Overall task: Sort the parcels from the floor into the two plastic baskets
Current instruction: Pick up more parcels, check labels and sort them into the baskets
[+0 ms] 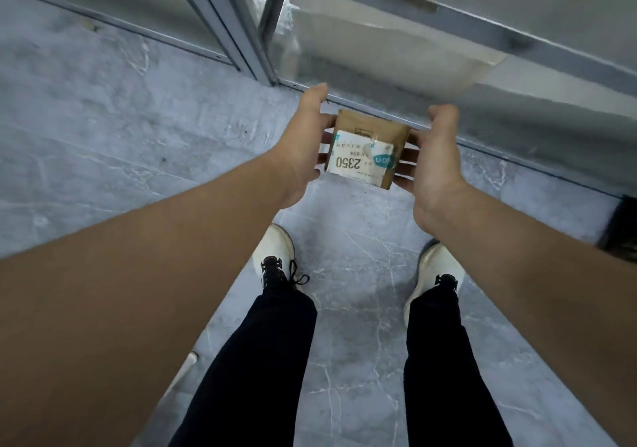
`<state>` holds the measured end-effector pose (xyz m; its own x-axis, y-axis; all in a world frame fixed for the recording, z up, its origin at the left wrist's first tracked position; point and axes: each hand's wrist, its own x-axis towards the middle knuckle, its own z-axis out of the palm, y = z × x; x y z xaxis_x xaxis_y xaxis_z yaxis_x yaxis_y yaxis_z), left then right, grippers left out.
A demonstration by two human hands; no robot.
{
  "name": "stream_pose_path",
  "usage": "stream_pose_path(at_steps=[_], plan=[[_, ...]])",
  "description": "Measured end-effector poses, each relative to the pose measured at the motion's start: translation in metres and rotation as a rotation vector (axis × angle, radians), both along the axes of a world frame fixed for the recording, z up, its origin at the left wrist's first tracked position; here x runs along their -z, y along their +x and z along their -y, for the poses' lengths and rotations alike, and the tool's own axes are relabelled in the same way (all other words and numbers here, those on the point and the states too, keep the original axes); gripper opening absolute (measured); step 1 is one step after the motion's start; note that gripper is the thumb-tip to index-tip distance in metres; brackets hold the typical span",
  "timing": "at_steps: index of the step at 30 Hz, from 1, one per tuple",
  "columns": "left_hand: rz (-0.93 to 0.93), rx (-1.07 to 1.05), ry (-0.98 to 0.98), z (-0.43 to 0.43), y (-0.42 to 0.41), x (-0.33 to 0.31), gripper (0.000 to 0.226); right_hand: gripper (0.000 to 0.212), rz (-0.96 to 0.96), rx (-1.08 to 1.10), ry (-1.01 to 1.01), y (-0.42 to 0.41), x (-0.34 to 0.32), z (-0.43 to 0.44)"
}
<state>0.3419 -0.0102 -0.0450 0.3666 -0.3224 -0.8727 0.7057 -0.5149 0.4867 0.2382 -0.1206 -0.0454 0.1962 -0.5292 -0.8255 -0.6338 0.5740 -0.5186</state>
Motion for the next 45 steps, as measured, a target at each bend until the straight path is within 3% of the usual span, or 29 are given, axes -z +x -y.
stream_pose_path(at_steps=[7, 16, 22, 30, 36, 45], plan=[[0.069, -0.009, -0.048, -0.016, 0.011, -0.067, 0.064, 0.057, 0.098, 0.017, -0.072, 0.003, -0.057, -0.002], [0.226, -0.099, -0.065, -0.026, -0.007, -0.160, 0.073, 0.049, 0.262, 0.036, 0.017, -0.021, -0.146, -0.030], [0.322, -0.079, -0.104, -0.018, -0.044, -0.265, 0.071, 0.055, 0.305, 0.013, -0.018, -0.056, -0.239, -0.021], [0.394, -0.128, -0.239, 0.000, -0.105, -0.406, 0.074, 0.048, 0.434, 0.026, -0.149, -0.107, -0.379, 0.003], [0.436, -0.195, -0.345, 0.005, -0.151, -0.506, 0.072, 0.048, 0.536, -0.082, -0.212, -0.154, -0.485, 0.021], [0.591, -0.075, -0.612, 0.001, -0.174, -0.677, 0.072, 0.056, 0.632, -0.108, -0.534, -0.181, -0.666, 0.009]])
